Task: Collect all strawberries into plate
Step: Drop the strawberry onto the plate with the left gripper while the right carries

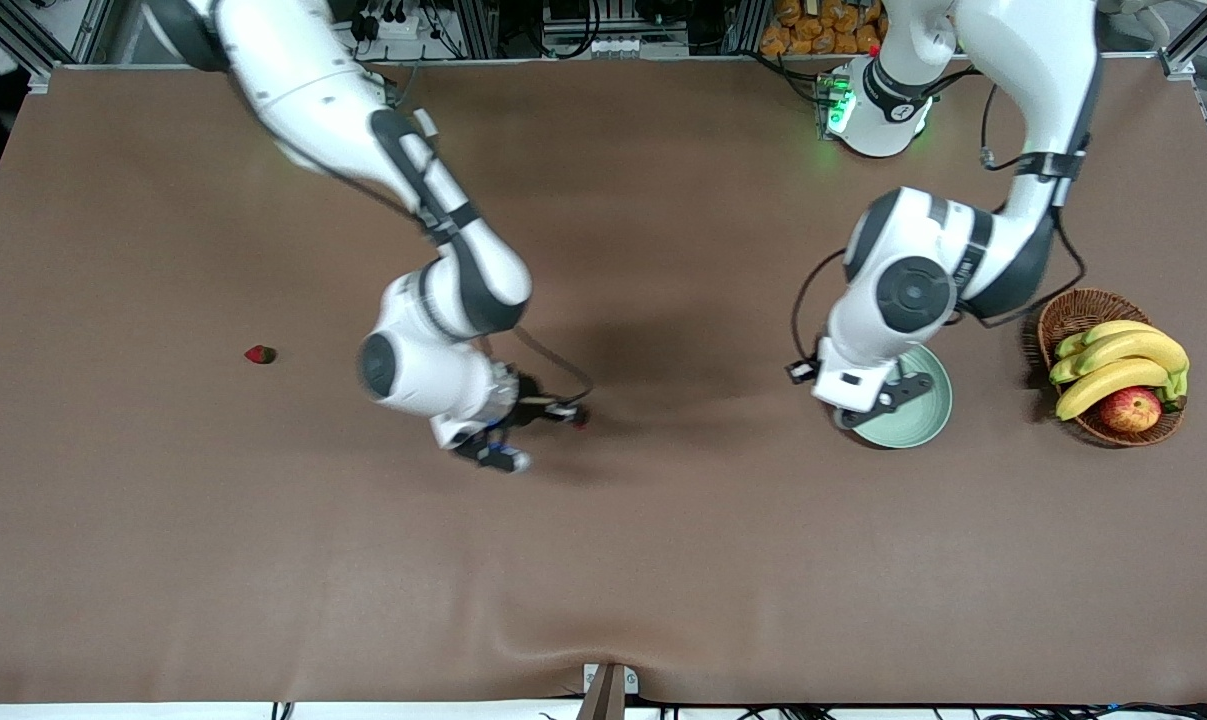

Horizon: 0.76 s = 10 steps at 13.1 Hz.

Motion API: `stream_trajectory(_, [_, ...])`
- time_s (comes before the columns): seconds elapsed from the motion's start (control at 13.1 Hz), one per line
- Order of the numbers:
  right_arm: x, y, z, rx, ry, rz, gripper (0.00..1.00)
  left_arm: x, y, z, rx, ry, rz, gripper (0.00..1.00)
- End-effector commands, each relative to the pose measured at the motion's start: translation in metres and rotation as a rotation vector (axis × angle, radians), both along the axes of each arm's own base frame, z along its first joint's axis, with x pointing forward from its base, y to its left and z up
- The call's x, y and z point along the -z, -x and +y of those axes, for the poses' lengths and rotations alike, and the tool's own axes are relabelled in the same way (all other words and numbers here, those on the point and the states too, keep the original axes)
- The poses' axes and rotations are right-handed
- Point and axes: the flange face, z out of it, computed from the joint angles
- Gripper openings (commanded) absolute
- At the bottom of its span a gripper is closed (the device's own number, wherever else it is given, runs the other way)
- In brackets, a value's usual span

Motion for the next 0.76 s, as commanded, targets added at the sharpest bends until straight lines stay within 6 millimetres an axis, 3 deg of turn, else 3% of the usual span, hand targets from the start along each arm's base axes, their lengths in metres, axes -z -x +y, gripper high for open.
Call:
stream_trajectory(0.0, [0.031,0.036,0.053,0.048,-0.02,0.004,0.0,0.019,-0.002,0.058,0.081,-0.035,0.017,0.0])
stream_trajectory(0.15, [0.044,0.057,0.086,0.037,-0.021,0.008,0.0,0.044,0.0,0.081,0.146,-0.007,-0.008,0.04])
stream_trajectory(0.31, [0.046,0.065,0.102,0.062,-0.024,0.029,0.01,0.07,0.004,0.099,0.18,0.025,-0.067,0.12])
stream_trajectory(0.38, [0.049,0.066,0.103,0.068,-0.021,0.02,0.24,0.08,0.005,0.1,0.192,0.029,-0.064,0.25])
stream_trajectory(0.46, [0.051,0.07,0.105,0.067,-0.017,0.013,0.61,0.08,0.005,0.1,0.199,0.031,-0.066,0.53])
stream_trajectory(0.53, [0.05,0.072,0.108,0.06,-0.015,0.004,0.79,0.079,0.004,0.099,0.203,0.032,-0.068,0.84])
stream_trajectory(0.61, [0.048,0.065,0.102,0.068,-0.015,-0.005,0.97,0.079,0.004,0.097,0.192,0.033,-0.07,1.0])
stream_trajectory(0.69, [0.045,0.058,0.094,0.076,-0.01,-0.013,1.0,0.076,0.005,0.089,0.186,0.039,-0.075,1.0])
